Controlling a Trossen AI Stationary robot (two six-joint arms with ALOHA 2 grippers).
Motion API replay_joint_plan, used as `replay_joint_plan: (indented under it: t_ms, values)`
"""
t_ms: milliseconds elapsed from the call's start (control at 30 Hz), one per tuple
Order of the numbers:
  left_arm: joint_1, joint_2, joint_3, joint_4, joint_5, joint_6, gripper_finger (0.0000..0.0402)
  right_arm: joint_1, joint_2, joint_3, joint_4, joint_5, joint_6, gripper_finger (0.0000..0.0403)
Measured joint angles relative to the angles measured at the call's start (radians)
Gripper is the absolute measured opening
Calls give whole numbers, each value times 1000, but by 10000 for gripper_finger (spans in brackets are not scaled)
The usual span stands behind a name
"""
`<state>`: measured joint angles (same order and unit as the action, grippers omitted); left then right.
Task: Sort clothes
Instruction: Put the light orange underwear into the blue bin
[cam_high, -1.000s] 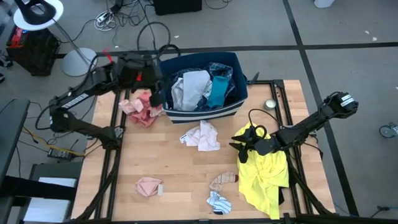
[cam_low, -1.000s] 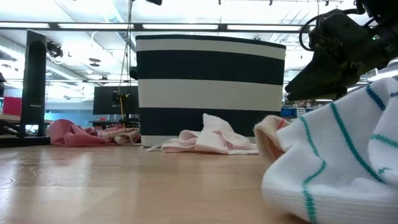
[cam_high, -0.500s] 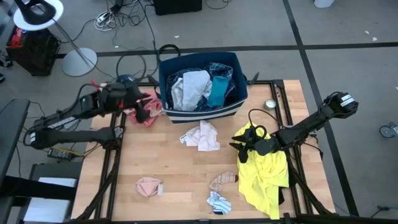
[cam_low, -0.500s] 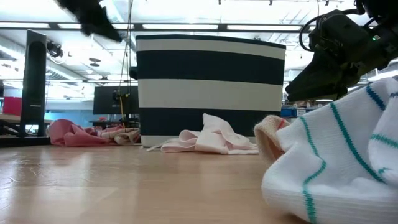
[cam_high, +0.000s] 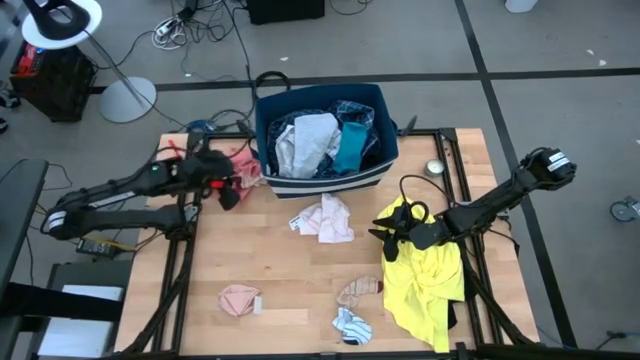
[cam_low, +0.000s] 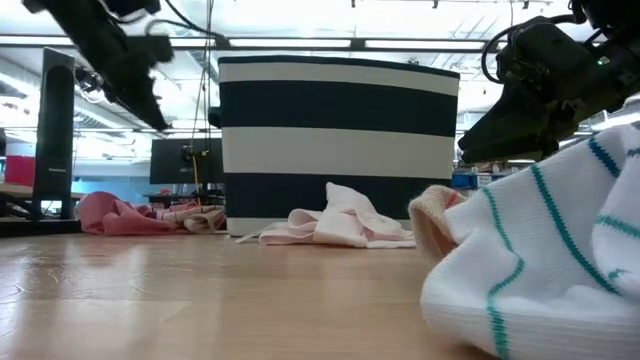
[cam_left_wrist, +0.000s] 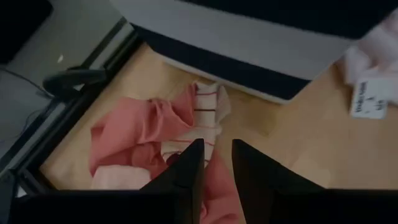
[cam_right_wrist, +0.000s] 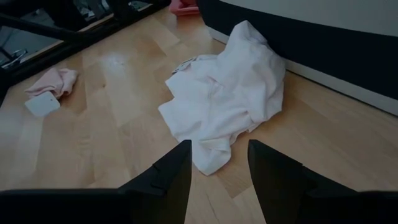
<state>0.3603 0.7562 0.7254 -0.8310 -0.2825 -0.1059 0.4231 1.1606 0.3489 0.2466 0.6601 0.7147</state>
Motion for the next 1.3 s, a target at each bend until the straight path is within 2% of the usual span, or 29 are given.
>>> replay_joint_plan:
  t_ms: [300, 567, 933, 1300]
  values:
    - [0, 151, 0, -22, -20, -114, 87, 0, 0, 0, 0, 0, 0, 158]
    - [-2, 166, -25, -9, -80, -207, 87, 0, 0, 0, -11, 0, 0, 156]
    - [-10, 120, -296, 195, -82, -425, 87, 0, 0, 0, -11, -6, 0, 155]
    - [-6, 120, -386, 222, -82, -507, 87, 0, 0, 0, -12, -6, 0, 153]
